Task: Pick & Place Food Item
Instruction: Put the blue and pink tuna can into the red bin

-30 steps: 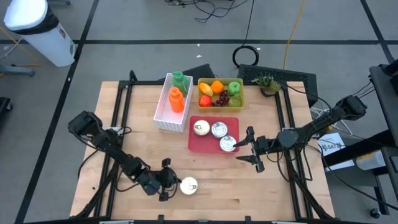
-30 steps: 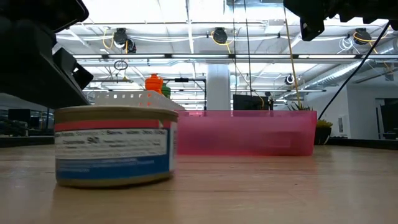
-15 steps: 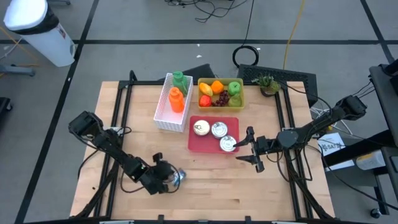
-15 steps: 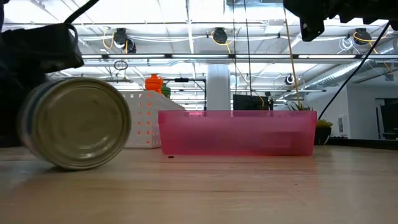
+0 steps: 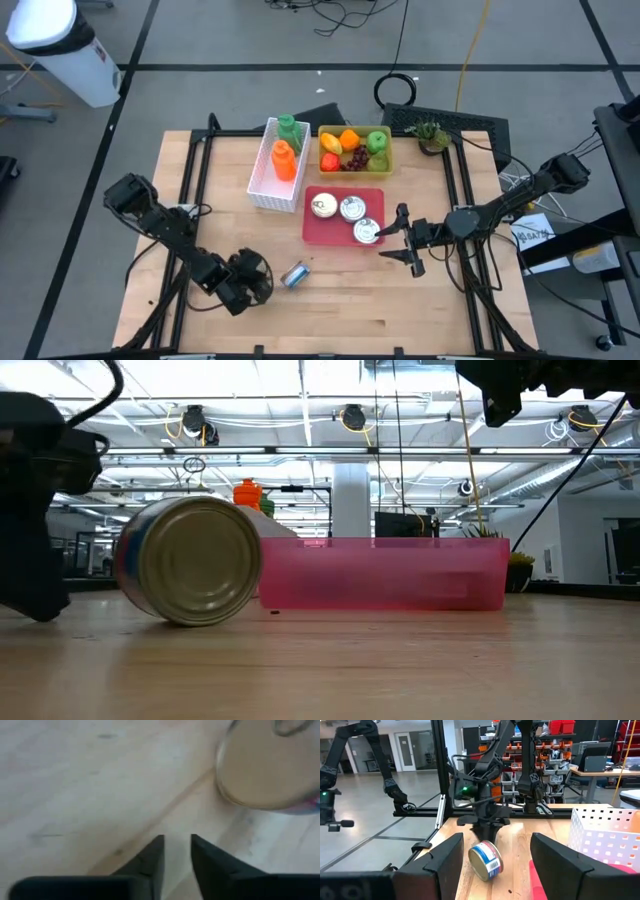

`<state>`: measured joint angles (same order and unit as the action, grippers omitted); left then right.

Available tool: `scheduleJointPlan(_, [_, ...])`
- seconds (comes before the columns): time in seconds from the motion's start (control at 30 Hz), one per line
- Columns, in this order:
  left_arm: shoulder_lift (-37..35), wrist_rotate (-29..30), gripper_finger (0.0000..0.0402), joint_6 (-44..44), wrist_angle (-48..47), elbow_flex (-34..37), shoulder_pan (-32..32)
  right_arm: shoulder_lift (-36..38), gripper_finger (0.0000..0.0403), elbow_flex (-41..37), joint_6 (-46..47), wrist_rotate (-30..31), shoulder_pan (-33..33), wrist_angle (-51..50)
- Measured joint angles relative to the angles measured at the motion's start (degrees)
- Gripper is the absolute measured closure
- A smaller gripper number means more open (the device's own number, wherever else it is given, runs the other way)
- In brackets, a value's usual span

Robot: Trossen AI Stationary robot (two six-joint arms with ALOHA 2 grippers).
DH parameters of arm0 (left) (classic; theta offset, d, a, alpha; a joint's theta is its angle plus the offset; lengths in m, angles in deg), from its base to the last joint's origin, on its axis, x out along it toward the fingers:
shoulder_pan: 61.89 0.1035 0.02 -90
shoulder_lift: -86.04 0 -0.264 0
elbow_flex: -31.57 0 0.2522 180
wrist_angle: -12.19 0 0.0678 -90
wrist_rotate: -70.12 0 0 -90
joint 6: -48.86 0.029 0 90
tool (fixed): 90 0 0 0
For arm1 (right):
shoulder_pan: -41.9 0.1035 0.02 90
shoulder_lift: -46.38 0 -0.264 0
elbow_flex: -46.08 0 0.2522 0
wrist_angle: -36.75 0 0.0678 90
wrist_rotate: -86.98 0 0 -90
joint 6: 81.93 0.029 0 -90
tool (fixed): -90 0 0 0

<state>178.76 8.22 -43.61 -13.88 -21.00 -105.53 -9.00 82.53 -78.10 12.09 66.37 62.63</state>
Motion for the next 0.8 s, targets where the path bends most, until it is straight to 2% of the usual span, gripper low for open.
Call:
scheduleJointPlan(0.1, [2.5, -1.3, 0.0241, -0.5, 5.1, -0.1, -0.5, 0.0, 0.0188, 0.0, 0.0, 0.0, 0.0, 0.0])
scheduleJointPlan(0.17, [4.2, 0.1, 0.0202, -0.1, 8.0, -0.1, -1.7, 0.0, 0.0188, 0.0, 0.0, 0.0, 0.0, -0.1])
scheduleJointPlan(0.27, [6.4, 6.4, 0.0155, 0.3, 12.4, -0.2, -3.9, 0.0, 0.0188, 0.0, 0.0, 0.0, 0.0, -0.1])
scheduleJointPlan(0.37, [8.6, 13.0, 0.0123, 5.2, 18.7, 0.0, -5.9, 0.0, 0.0188, 0.0, 0.0, -0.1, 0.0, -0.1])
scheduleJointPlan(0.57, [12.6, 18.2, 0.0099, 12.0, 27.7, -0.1, -6.8, 0.0, 0.0188, 0.0, 0.0, -0.1, 0.0, -0.2])
scheduleJointPlan(0.8, [15.9, 18.9, 0.011, 22.5, 27.3, -4.0, -2.8, 0.0, 0.0188, 0.0, 0.0, 0.0, 0.0, -0.2])
